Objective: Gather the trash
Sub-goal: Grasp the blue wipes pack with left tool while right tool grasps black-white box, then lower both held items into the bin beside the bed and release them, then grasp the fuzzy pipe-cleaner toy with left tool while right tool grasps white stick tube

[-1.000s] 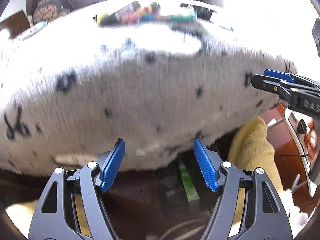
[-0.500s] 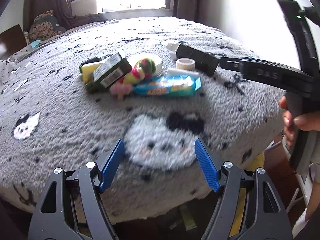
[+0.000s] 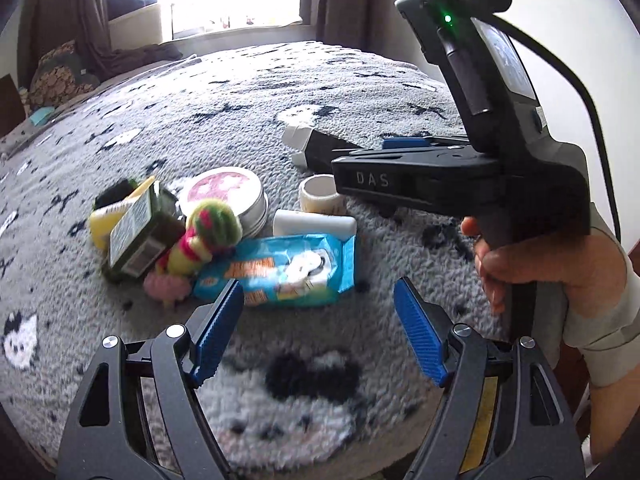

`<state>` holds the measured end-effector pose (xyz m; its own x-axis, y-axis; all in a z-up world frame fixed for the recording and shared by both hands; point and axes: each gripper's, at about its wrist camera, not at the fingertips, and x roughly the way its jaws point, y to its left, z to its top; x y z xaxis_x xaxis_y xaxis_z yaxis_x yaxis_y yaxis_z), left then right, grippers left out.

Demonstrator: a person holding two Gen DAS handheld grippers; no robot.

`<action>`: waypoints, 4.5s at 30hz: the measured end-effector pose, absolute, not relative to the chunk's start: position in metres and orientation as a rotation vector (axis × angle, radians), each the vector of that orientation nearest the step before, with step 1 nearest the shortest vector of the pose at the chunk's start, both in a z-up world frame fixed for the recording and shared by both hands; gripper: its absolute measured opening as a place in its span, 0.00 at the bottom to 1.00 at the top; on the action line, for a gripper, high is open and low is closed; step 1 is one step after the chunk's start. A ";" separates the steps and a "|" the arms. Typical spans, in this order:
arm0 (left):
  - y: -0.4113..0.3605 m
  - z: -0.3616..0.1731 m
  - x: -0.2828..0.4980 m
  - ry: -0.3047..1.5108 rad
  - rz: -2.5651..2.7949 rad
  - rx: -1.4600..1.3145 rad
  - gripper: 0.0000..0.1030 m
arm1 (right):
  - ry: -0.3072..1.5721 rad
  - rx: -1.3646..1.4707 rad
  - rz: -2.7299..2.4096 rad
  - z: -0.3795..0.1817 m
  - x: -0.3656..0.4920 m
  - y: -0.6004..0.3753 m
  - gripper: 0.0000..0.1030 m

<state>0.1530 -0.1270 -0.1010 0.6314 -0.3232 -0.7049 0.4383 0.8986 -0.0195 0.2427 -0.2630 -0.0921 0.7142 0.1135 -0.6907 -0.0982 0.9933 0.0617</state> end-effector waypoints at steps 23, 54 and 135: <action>-0.130 -0.091 0.163 0.771 -0.456 0.206 0.07 | 0.714 0.033 0.180 -0.066 0.197 -0.282 0.27; -0.067 -0.015 -0.001 0.549 -0.430 0.147 0.06 | 0.534 -0.046 0.236 -0.019 0.006 -0.268 0.24; -0.008 -0.163 -0.002 0.949 -0.337 0.139 0.87 | 0.962 0.038 0.229 -0.165 0.025 -0.241 0.86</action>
